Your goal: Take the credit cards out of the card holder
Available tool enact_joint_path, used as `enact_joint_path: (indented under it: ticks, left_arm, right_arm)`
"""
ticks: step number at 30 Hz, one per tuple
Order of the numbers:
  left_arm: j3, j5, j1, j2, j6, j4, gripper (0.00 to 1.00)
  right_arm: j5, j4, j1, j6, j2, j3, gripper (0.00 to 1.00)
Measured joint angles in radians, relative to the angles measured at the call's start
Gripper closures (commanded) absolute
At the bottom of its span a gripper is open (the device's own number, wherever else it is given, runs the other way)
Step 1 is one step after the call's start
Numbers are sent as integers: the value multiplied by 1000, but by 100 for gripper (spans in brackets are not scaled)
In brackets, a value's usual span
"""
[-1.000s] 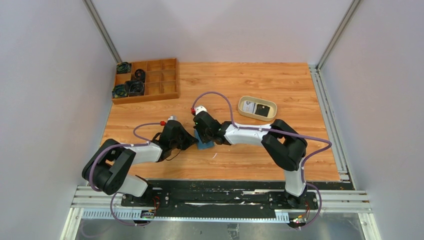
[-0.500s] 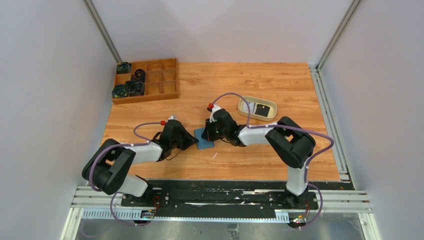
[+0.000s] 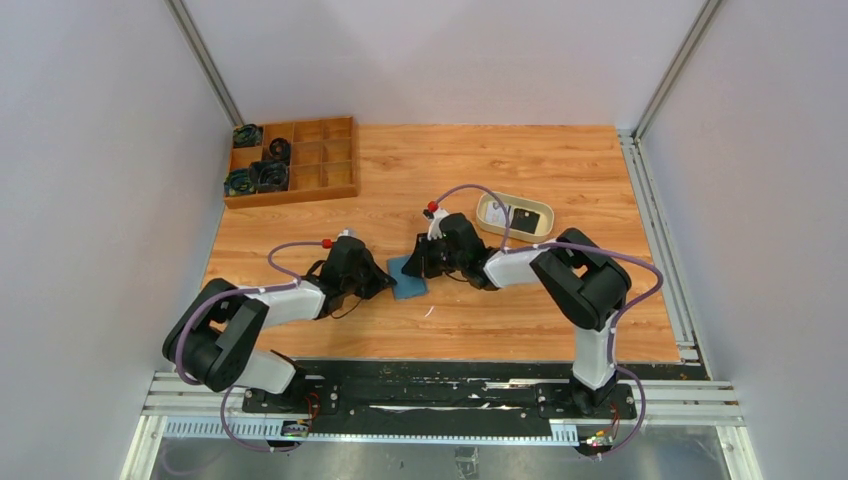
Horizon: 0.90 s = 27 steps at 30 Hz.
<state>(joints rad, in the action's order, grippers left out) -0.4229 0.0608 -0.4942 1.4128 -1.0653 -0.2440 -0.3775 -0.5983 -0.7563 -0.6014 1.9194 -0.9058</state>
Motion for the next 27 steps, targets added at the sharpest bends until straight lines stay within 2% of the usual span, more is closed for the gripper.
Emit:
enact_joint_path:
  ticks: [2, 6, 13, 21, 27]
  left_arm:
    - [-3, -2, 0, -4, 4, 14, 100]
    - [-4, -4, 0, -10, 12, 24, 100]
    - [-5, -4, 0, -10, 18, 26, 100]
    - [-5, -4, 0, -10, 20, 25, 100]
    - [-5, -3, 0, -10, 22, 25, 100]
  right_arm:
    - [2, 55, 0, 19, -25, -21, 60]
    - [21, 164, 0, 79, -112, -64, 51]
    - [146, 353, -31, 224, -227, -129, 50]
    - [365, 596, -203, 378, -162, -219, 49]
    - [495, 694, -256, 422, -98, -254, 52]
